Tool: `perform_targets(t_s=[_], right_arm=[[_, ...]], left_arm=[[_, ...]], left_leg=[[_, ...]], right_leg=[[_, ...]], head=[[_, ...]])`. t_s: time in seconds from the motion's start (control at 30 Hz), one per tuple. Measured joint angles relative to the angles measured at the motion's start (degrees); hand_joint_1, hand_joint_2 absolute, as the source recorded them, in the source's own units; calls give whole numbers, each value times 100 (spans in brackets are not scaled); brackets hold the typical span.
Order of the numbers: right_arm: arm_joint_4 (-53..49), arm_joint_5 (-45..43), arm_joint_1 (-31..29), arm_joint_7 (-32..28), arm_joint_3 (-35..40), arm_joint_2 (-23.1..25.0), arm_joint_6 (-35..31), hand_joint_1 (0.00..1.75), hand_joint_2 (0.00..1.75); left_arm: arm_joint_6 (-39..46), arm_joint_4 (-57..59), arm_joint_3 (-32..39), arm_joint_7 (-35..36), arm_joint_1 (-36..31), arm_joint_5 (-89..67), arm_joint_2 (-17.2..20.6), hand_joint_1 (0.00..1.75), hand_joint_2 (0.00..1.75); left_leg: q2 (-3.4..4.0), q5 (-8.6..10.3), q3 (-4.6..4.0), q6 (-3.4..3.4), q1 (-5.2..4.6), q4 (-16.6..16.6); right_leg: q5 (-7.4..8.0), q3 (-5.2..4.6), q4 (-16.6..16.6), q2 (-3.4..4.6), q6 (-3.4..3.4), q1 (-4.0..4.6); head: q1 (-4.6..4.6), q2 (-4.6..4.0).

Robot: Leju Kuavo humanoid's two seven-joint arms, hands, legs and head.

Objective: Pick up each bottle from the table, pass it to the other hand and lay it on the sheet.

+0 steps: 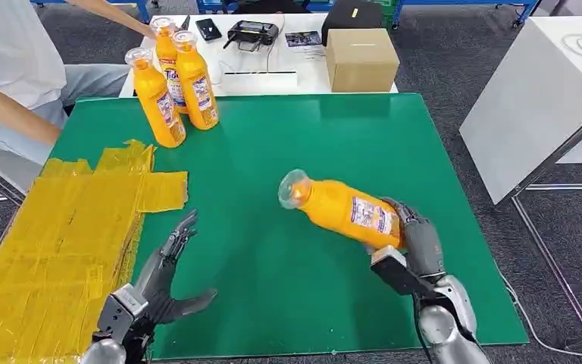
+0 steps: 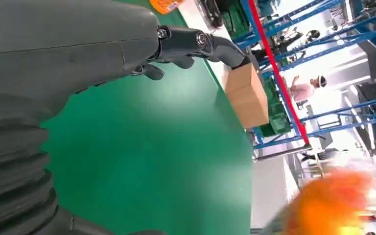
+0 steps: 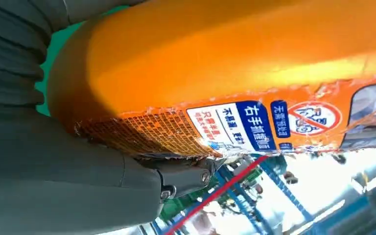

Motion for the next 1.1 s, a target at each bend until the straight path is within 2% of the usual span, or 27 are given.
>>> perform_targets(t_s=[0.13,0.3,0.43,0.53,0.77,1.1], right_arm=[[-122,-719,-30,-146,-116,417,129,175,175],[-175,-786,-35,-160,-155,664,166,175,175],[-188,-852,-39,-168,-197,743,188,175,175],[-188,-1213,-33,-179,-197,837,378,175,175],[-52,-1860,0,-308,-37,915,686,175,175],[317,-1923,-10,-336,282,1042,785,175,175]], left_arm=[[0,11,0,31,-63,9,-2,0,175],[0,28,0,46,-97,18,-2,0,175],[0,42,0,46,-110,26,-2,0,175],[20,83,-59,50,-204,42,-7,0,175],[127,536,-619,223,-878,254,-105,0,175],[214,734,-1106,302,-1180,319,-116,0,175]], left_leg=[[1,0,1,0,-1,0],[0,0,0,0,-1,1],[1,0,0,0,0,1],[0,0,0,0,0,1],[-5,1,0,1,-1,1],[-2,0,-7,0,0,1]], right_leg=[[0,-1,-1,0,0,-1],[0,-1,-1,0,0,-1],[0,-2,-1,0,0,-1],[0,-7,-1,0,0,-1],[1,-2,0,-1,0,-1],[0,-8,0,-1,0,0]], head=[[0,0],[0,0],[0,0],[0,0],[0,0],[0,0]])
